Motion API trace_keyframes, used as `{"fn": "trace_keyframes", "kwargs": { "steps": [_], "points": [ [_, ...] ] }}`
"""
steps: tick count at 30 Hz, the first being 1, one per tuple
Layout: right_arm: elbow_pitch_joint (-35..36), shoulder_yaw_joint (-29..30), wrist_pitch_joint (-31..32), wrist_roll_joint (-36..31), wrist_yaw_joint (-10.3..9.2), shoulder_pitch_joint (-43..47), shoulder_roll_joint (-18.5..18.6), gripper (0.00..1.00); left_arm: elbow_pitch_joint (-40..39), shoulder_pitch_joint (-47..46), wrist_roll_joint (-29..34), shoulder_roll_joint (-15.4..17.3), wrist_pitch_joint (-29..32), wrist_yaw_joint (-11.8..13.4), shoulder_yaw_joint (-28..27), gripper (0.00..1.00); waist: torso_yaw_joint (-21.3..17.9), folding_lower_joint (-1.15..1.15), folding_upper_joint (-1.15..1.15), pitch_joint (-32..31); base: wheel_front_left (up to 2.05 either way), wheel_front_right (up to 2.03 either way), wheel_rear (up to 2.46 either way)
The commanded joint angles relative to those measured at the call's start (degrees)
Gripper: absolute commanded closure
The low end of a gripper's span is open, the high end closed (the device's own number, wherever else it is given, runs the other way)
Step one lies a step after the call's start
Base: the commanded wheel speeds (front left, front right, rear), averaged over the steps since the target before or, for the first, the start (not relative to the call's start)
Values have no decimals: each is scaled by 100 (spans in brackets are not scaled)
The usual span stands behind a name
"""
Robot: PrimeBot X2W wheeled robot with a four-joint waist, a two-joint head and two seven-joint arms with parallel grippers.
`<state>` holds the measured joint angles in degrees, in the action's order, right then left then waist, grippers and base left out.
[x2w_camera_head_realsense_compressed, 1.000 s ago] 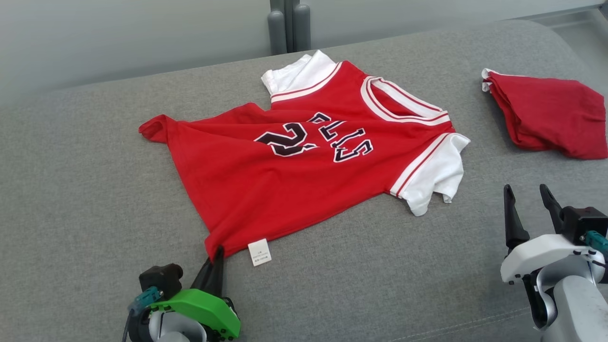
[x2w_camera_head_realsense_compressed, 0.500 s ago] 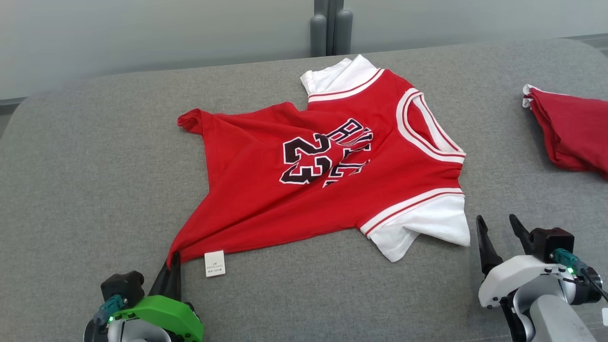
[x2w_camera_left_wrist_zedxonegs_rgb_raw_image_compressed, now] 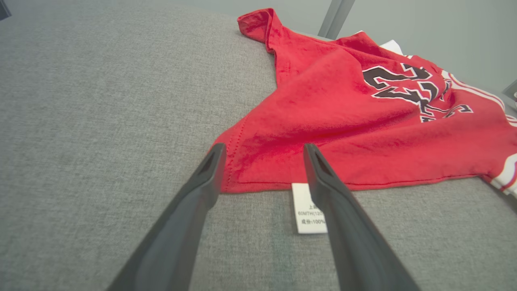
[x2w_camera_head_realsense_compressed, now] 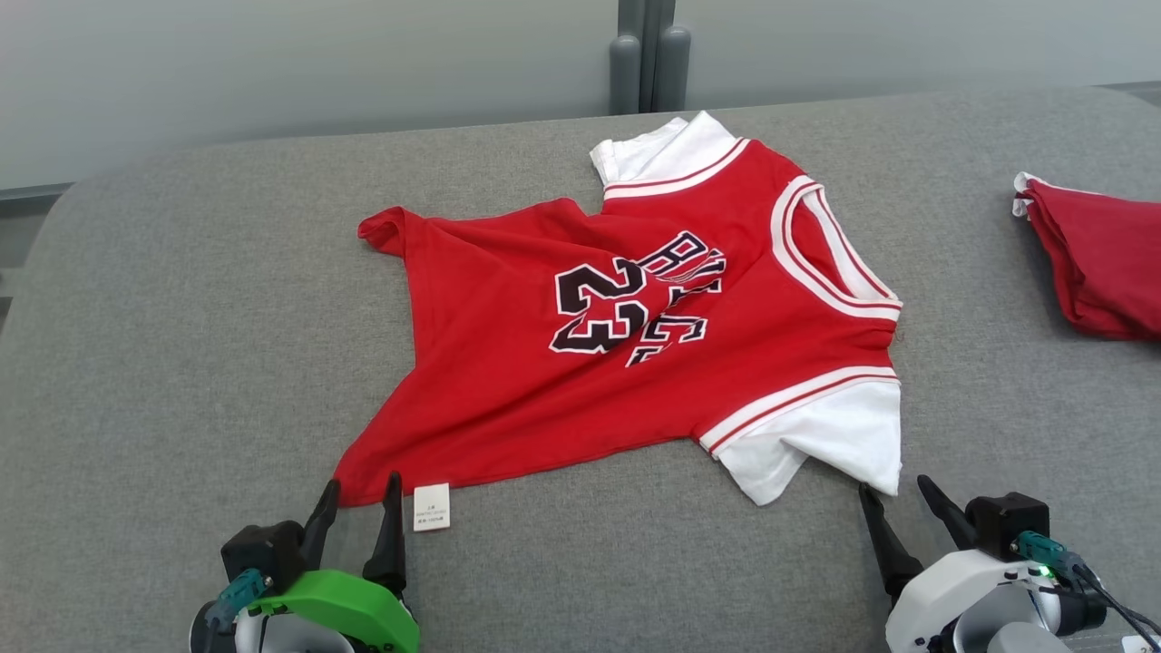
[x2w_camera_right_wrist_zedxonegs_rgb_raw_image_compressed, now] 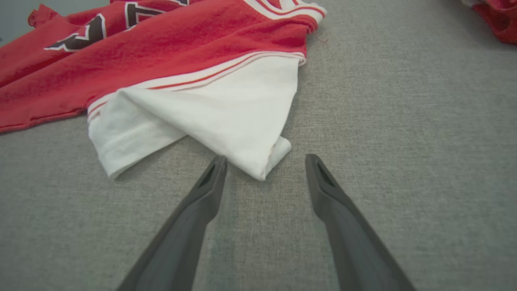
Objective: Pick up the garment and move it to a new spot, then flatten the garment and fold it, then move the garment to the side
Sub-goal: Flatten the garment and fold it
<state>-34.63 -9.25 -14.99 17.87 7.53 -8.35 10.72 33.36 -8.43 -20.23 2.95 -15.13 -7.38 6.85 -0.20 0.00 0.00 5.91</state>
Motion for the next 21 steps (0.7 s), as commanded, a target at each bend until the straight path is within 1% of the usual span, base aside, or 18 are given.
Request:
{"fn": "trace_keyframes", "kwargs": {
  "steps": [1,6,13,16,17,19,21],
  "points": [
    [43,-96,-25,111,-9,37,106,0,-76,80,-66,3,2,-19,77,0,70,0,0,24,0,0,0],
    [37,-303,-25,51,-9,-89,244,0,-141,84,-110,4,2,-19,169,0,218,0,0,73,0,0,0],
    [-204,-555,-23,-76,-8,-143,399,0,-187,126,-225,2,2,-19,177,0,366,0,0,101,0,0,0],
    [-355,-667,-8,-105,-8,-220,376,0,-199,132,-261,2,2,-20,169,0,379,0,0,113,0,0,0],
    [-437,-715,-5,-97,-8,-284,351,27,-227,137,-248,2,2,-20,162,0,372,0,0,120,0,0,0],
    [-482,-780,-5,-43,-8,-336,349,100,-260,142,-231,2,2,-20,177,0,358,0,0,112,0,0,0],
    [-505,-852,-5,78,-8,-333,383,100,-275,167,-227,3,2,-20,171,0,321,0,0,71,0,0,0]
  ]
}}
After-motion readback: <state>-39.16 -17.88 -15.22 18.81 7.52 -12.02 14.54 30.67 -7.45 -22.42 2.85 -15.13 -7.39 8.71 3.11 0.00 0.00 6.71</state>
